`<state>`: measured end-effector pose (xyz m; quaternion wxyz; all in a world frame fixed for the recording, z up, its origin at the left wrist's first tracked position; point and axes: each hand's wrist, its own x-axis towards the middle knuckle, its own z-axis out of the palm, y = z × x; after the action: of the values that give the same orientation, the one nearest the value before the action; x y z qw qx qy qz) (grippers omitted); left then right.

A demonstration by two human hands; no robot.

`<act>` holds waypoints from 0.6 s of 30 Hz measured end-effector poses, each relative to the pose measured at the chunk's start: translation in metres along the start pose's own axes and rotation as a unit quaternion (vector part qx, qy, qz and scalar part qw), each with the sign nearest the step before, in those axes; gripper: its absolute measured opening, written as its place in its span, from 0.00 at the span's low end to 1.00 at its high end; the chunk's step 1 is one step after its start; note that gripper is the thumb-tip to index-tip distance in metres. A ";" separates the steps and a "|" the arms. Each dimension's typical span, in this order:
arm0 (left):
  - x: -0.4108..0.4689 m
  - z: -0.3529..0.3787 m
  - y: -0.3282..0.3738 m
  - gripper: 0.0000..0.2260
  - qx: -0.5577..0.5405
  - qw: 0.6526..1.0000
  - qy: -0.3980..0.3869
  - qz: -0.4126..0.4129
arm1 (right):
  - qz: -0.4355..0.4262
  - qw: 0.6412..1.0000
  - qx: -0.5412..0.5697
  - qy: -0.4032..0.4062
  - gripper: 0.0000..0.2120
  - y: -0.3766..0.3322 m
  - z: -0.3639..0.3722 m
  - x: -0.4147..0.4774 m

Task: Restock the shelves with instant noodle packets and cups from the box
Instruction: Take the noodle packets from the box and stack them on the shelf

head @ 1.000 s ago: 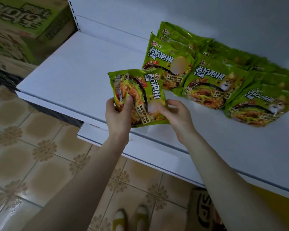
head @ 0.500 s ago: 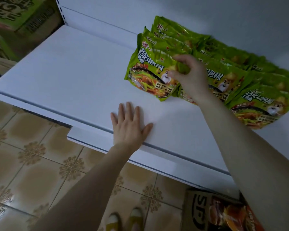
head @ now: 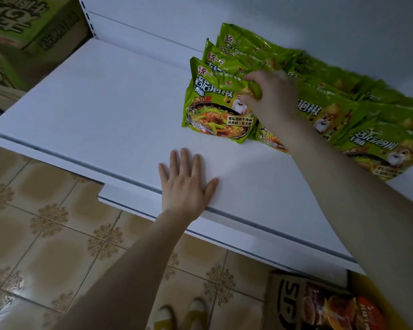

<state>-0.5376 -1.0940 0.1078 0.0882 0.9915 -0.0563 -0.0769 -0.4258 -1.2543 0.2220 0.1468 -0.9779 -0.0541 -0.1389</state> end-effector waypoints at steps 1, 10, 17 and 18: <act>0.000 0.000 0.000 0.31 0.002 1.000 0.000 0.001 | -0.004 1.000 -0.012 0.005 0.18 0.001 0.003 0.000; -0.001 0.000 0.000 0.31 -0.001 1.000 0.003 0.004 | 0.013 0.998 0.012 0.056 0.20 0.000 0.011 0.000; 0.000 0.003 -0.001 0.32 -0.002 1.000 0.006 0.000 | 0.072 0.993 0.040 0.082 0.14 -0.004 0.011 0.002; 0.000 0.002 0.000 0.31 -0.004 1.000 0.006 -0.001 | 0.073 0.993 0.037 0.088 0.14 -0.004 0.011 0.002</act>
<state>-0.5380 -1.0941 0.1055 0.0922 0.9916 -0.0549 -0.0717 -0.4216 -1.2470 0.2130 0.1965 -0.9572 0.0257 -0.2110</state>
